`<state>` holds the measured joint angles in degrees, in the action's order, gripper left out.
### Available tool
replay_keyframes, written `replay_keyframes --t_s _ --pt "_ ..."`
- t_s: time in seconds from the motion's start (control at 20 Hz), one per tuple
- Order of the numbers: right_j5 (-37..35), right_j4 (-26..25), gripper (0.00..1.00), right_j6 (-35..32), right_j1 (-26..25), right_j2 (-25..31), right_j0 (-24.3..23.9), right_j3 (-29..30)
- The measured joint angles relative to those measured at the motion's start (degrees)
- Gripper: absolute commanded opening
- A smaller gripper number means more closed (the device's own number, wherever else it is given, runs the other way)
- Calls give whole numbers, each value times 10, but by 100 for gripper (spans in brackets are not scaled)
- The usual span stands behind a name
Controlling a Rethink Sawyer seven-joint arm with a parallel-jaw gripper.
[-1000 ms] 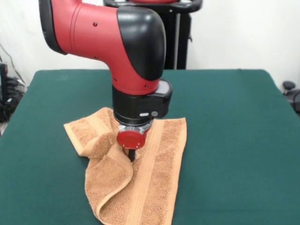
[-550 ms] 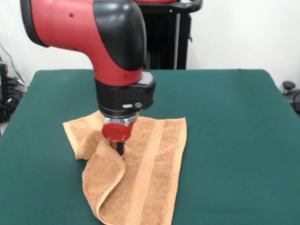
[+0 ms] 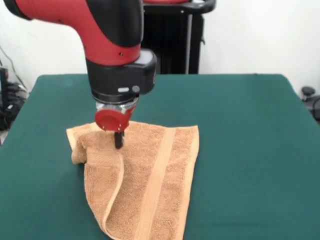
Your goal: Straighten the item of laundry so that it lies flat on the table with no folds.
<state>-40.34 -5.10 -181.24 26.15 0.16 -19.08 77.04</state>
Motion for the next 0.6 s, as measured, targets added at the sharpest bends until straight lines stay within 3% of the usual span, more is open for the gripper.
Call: replay_keyframes --t_s 0.6 --pt "-14 -7 0 0 23 1 -2 0"
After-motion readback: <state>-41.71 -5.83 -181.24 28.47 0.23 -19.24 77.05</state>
